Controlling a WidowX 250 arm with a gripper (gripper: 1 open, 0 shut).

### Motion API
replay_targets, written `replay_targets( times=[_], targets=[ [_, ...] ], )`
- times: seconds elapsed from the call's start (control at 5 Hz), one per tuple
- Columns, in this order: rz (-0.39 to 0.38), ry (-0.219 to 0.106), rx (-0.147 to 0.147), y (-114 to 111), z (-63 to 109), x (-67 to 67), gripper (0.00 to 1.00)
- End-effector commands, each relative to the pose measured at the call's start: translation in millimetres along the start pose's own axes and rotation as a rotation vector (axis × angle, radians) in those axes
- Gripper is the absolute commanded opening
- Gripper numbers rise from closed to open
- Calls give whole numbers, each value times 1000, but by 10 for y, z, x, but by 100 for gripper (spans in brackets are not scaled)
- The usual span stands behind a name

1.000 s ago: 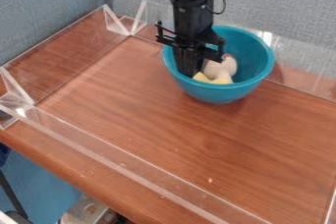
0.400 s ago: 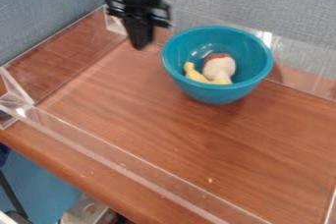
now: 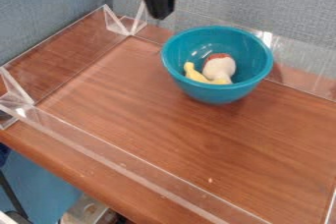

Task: Remove the mushroom from the blue bowl and put it on the table

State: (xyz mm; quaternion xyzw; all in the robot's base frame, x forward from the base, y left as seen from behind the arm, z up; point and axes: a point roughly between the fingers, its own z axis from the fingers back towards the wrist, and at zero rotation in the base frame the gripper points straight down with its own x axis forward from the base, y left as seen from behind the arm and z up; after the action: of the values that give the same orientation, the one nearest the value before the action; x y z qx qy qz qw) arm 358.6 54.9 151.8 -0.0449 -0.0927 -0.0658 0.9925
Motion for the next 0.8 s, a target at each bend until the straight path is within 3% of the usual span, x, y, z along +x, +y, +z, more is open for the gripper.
replay_targets(
  times=[0.0,0.2,0.6],
  targets=[
    [-13,-61,16,-98,109,234,100],
    [-30,-38,9,-203,-66,285,100],
    [-52,20,15,-204,-527,298,100]
  ],
)
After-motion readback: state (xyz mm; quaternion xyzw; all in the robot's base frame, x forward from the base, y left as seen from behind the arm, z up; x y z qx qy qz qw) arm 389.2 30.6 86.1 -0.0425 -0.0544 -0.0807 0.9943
